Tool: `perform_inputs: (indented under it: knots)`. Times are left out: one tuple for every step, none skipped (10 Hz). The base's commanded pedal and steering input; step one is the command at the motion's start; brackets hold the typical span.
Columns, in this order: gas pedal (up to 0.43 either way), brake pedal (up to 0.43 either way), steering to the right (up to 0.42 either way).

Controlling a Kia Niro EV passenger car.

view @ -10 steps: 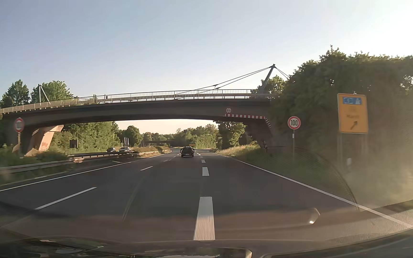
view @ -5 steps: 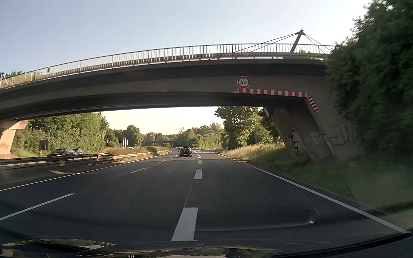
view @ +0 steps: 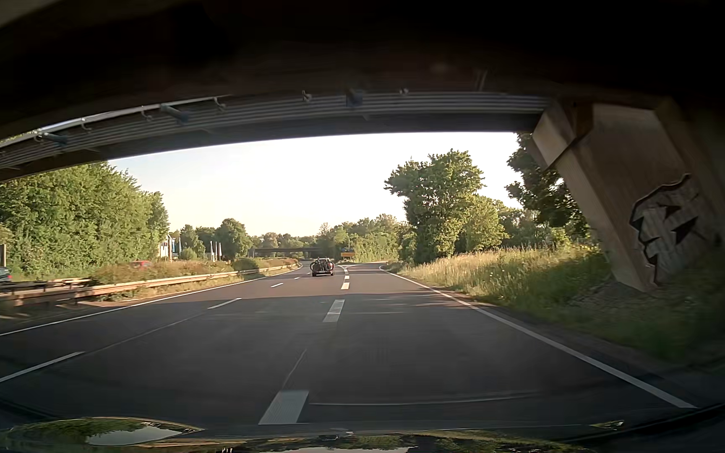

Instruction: Follow the waypoints while adhering to traffic rules and regulations

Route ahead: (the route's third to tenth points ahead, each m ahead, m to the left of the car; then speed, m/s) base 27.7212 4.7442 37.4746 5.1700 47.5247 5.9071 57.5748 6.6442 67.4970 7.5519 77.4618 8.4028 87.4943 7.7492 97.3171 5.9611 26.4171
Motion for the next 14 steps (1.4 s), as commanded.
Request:
perform_inputs:
  knots:
    - [0.039, 0.000, -0.008]
    - [0.039, 0.000, -0.008]
    - [0.039, 0.000, -0.008]
    - [0.039, 0.000, -0.007]
    - [0.039, 0.000, -0.007]
    - [0.039, 0.000, -0.007]
    - [0.039, 0.000, -0.007]
    - [0.039, 0.000, -0.007]
    - [0.039, 0.000, -0.007]
    - [0.039, 0.000, -0.007]
    - [0.039, 0.000, -0.007]
    - [0.047, 0.000, -0.006]
    - [0.047, 0.000, -0.006]
    - [0.047, 0.000, -0.006]
